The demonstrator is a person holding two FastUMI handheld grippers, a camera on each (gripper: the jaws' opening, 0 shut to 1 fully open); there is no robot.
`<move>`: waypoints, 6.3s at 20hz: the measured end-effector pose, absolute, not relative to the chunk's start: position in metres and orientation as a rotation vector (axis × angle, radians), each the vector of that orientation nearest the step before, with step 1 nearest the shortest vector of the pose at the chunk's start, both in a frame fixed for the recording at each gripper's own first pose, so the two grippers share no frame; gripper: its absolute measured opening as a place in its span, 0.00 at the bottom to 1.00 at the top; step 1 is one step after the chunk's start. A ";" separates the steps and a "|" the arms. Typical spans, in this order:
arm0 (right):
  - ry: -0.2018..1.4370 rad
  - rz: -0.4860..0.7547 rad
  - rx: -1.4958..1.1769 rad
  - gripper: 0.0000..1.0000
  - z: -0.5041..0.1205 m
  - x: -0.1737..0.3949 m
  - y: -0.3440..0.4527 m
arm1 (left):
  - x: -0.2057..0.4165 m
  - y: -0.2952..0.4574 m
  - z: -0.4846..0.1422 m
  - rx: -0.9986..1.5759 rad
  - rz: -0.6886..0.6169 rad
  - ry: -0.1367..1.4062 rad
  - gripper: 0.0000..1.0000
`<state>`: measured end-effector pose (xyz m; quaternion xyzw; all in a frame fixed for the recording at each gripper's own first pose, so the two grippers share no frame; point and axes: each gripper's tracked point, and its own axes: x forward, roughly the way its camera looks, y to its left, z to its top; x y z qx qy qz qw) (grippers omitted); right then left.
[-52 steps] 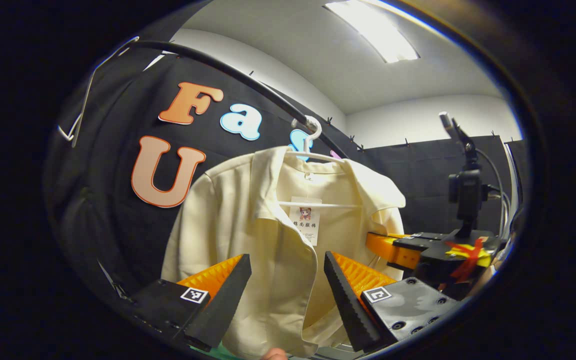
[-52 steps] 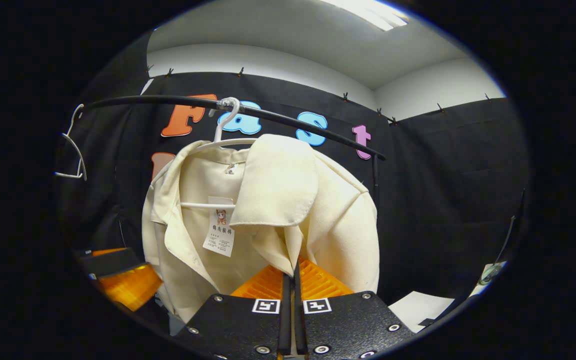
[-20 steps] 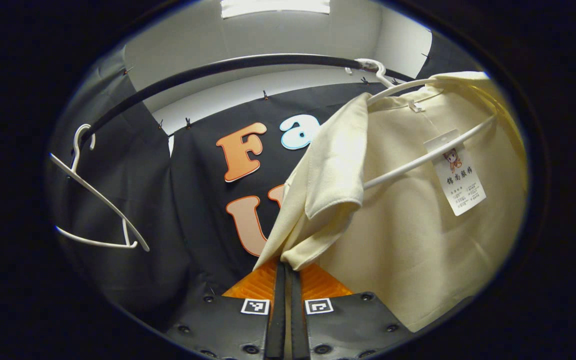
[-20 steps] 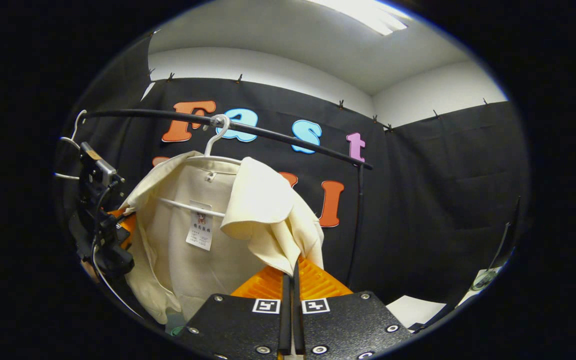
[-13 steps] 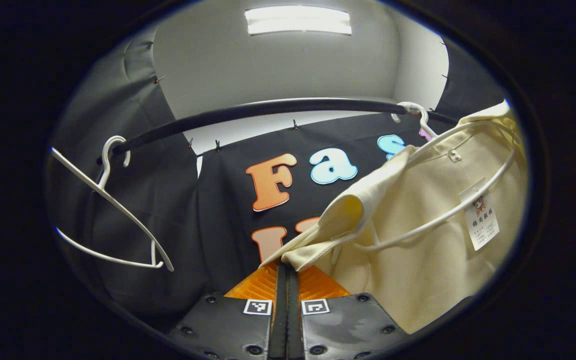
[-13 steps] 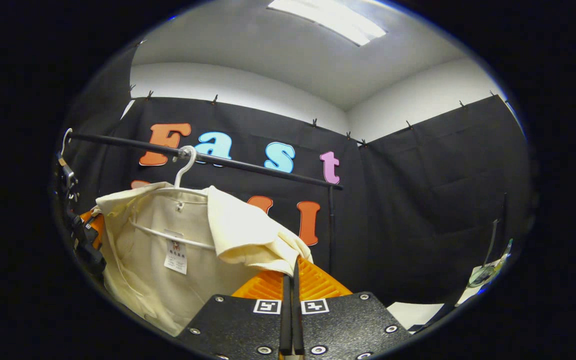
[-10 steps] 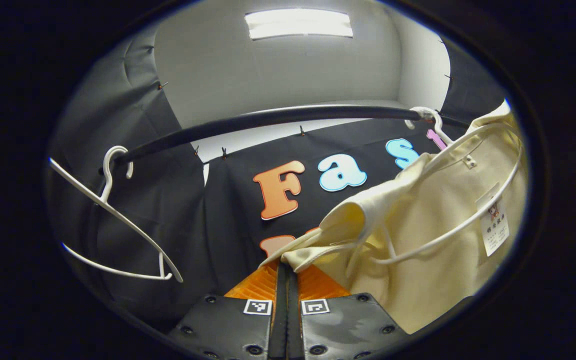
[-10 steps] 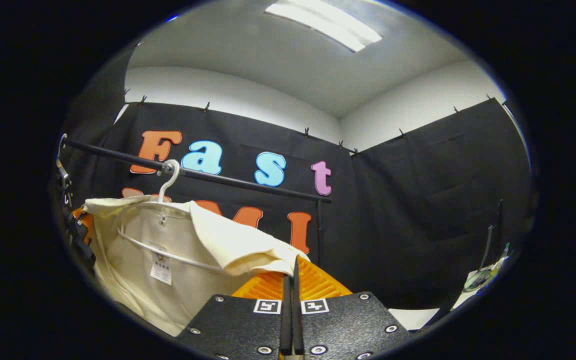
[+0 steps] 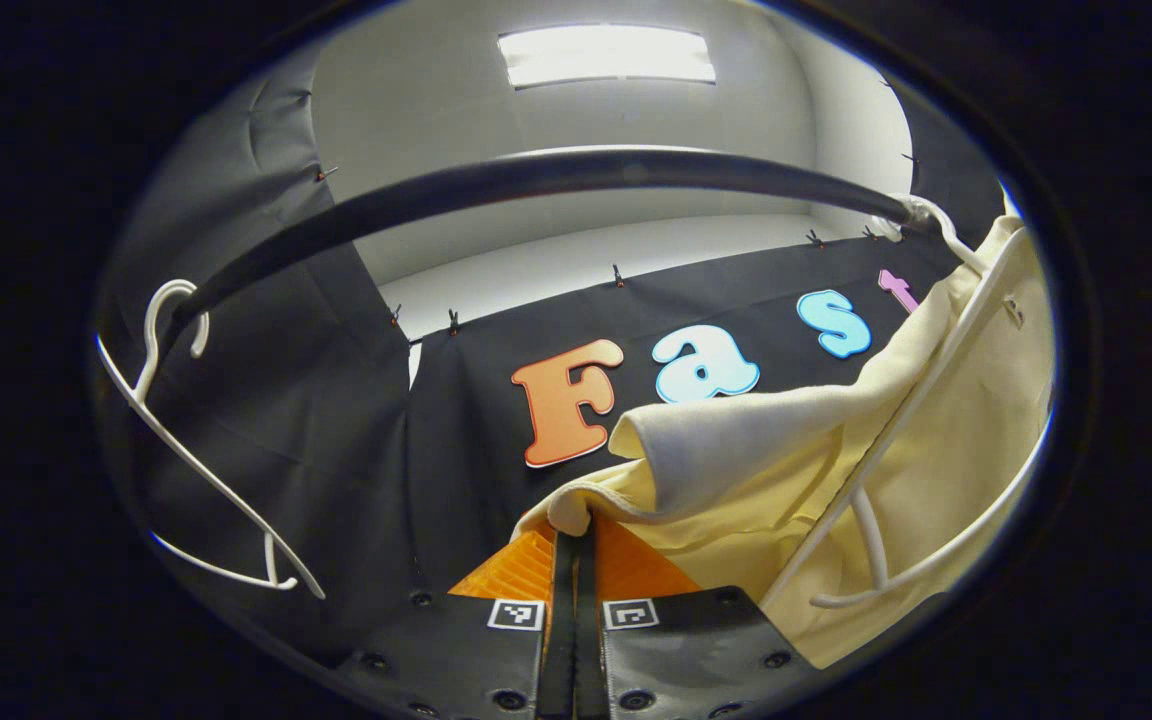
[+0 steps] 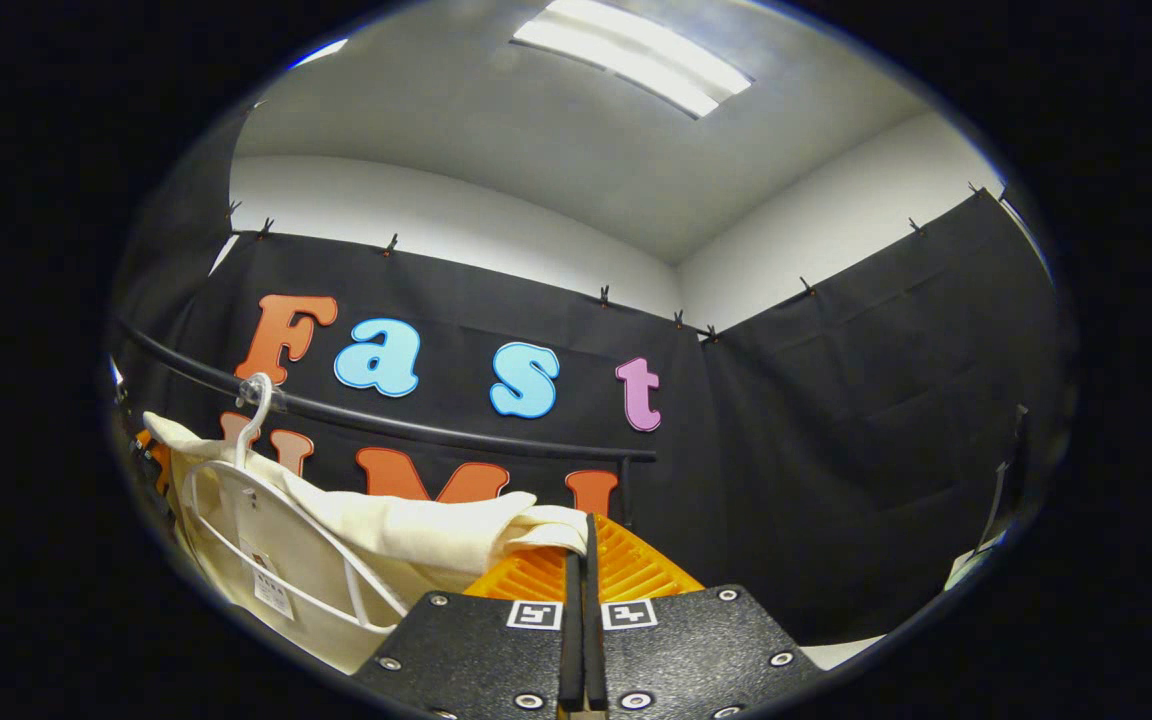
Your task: Grasp the clothes on the hanger with both hands and then place them into the laundry hamper below.
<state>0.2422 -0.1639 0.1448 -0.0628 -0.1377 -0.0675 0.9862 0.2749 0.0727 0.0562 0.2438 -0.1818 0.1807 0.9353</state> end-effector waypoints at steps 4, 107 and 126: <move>-0.218 -0.094 -0.069 0.00 0.107 0.258 -0.155 | 0.287 0.087 0.015 0.462 0.373 -0.279 0.07; 0.351 0.011 -0.059 0.94 -0.126 -0.005 -0.034 | -0.053 0.109 -0.126 0.023 0.136 0.400 0.97; 0.025 -0.054 -0.039 0.94 0.041 -0.016 -0.073 | -0.005 0.033 0.023 -0.009 0.031 0.078 0.97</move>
